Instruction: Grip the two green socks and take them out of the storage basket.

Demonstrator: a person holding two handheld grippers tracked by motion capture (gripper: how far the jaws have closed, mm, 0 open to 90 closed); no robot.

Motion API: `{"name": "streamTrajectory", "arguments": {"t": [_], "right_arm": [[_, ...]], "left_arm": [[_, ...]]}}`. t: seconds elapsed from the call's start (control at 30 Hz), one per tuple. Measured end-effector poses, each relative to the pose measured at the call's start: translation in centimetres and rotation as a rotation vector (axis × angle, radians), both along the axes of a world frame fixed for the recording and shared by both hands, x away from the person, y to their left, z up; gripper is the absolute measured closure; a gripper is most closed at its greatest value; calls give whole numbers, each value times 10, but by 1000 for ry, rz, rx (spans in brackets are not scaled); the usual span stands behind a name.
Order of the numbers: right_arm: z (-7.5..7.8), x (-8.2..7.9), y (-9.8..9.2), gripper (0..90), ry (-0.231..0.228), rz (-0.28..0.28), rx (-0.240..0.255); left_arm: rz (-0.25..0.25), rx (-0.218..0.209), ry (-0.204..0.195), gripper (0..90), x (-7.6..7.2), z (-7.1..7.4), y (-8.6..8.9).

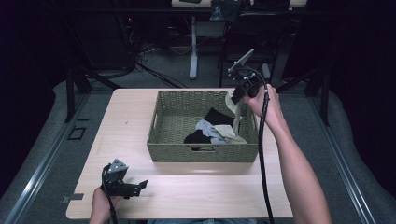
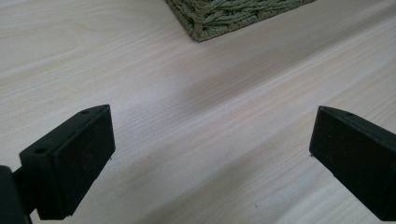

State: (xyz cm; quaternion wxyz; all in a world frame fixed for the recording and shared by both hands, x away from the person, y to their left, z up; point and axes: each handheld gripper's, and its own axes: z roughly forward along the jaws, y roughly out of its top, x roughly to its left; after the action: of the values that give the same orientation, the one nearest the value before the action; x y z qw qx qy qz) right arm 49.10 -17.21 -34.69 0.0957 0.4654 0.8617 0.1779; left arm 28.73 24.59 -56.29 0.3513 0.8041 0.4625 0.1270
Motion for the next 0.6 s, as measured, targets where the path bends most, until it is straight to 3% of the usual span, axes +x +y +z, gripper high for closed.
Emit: {"name": "streamTrajectory", "arguments": {"t": [0.6], "right_arm": [[27, -1, 5, 860, -29, 17, 28]], "left_arm": [[11, 3, -9, 2, -1, 0, 0]]}}
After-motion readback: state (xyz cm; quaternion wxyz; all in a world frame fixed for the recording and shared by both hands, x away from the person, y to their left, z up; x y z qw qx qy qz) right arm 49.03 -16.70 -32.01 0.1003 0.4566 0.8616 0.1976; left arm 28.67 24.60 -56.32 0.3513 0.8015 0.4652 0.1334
